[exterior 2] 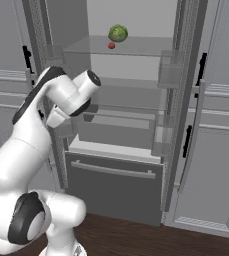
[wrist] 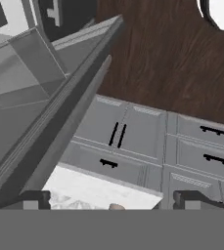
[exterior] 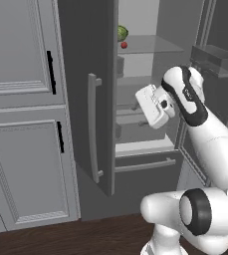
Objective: Take the strawberry from the fridge and place it on top of the pancake, located on the dining counter.
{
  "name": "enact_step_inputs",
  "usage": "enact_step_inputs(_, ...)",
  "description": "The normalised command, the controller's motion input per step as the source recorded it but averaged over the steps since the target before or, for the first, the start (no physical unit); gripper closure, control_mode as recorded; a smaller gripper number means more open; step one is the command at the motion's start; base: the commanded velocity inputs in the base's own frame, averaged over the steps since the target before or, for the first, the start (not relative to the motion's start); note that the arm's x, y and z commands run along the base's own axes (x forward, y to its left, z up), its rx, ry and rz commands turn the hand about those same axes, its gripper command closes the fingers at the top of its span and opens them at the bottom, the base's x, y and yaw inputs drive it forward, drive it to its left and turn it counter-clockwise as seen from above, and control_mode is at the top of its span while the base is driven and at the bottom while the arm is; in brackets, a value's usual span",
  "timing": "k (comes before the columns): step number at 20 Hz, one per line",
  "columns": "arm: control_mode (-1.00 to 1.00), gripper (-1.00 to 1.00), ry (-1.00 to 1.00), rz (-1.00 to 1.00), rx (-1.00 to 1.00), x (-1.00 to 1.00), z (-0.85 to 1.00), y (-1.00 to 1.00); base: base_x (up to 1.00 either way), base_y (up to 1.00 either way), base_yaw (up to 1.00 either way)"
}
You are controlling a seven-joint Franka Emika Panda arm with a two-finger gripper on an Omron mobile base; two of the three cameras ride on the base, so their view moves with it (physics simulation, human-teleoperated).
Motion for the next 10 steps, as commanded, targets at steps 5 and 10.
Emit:
enact_step_inputs(5, -1.00, -1.00, 0.02, 0.04, 0.13, 0.65, -0.16, 0.10, 0.00, 0.00, 0.00)
enact_step_inputs(10, -1.00, -1.00, -0.02, 0.00, 0.09, 0.58, -0.27, 0.38, 0.00, 0.00, 0.00)
